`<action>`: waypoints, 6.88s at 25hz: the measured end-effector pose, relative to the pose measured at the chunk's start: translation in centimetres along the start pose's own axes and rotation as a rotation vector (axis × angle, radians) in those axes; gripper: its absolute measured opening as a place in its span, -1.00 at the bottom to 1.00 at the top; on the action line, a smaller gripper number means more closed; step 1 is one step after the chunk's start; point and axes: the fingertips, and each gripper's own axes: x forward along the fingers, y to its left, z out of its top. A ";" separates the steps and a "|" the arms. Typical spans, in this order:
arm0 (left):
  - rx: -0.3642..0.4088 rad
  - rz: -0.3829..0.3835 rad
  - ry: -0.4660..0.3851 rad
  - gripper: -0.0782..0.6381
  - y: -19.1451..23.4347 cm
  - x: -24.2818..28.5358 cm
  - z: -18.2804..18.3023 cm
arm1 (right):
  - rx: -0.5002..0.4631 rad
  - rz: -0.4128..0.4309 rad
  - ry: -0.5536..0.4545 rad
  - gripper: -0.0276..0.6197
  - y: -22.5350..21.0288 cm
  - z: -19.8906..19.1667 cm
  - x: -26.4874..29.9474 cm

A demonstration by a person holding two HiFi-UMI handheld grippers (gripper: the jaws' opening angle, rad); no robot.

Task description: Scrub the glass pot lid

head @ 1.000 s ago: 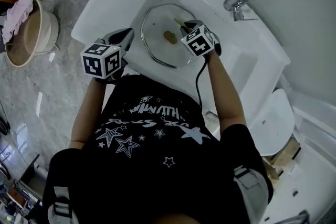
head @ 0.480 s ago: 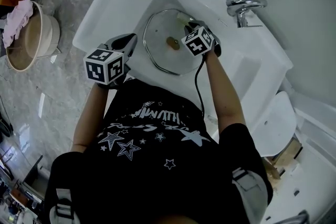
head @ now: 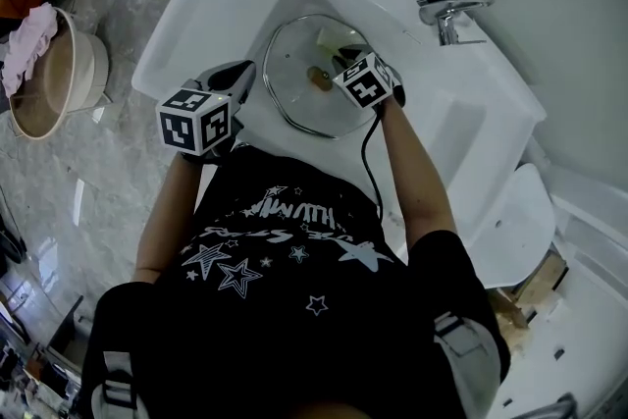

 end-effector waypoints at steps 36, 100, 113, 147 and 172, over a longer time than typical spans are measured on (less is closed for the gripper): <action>0.010 -0.022 0.004 -0.76 -3.1 -1.2 -2.1 | 0.128 0.536 -0.035 -0.69 14.7 -0.2 -8.9; 0.003 -0.019 0.040 -0.76 -2.9 -0.6 -2.7 | 0.054 -0.080 0.060 -0.71 1.4 -6.4 -2.5; 0.011 -0.019 0.029 -0.76 -4.1 -1.1 -3.4 | 0.288 0.043 0.057 -0.71 5.7 -6.8 -5.3; -0.093 0.168 -0.114 -0.76 -10.1 -7.2 -7.3 | 0.495 0.470 -0.251 -0.70 14.2 0.7 -13.4; -0.123 0.295 -0.181 -0.76 -24.3 -10.9 -17.8 | 0.365 0.374 -0.438 -0.71 14.0 -11.2 -24.9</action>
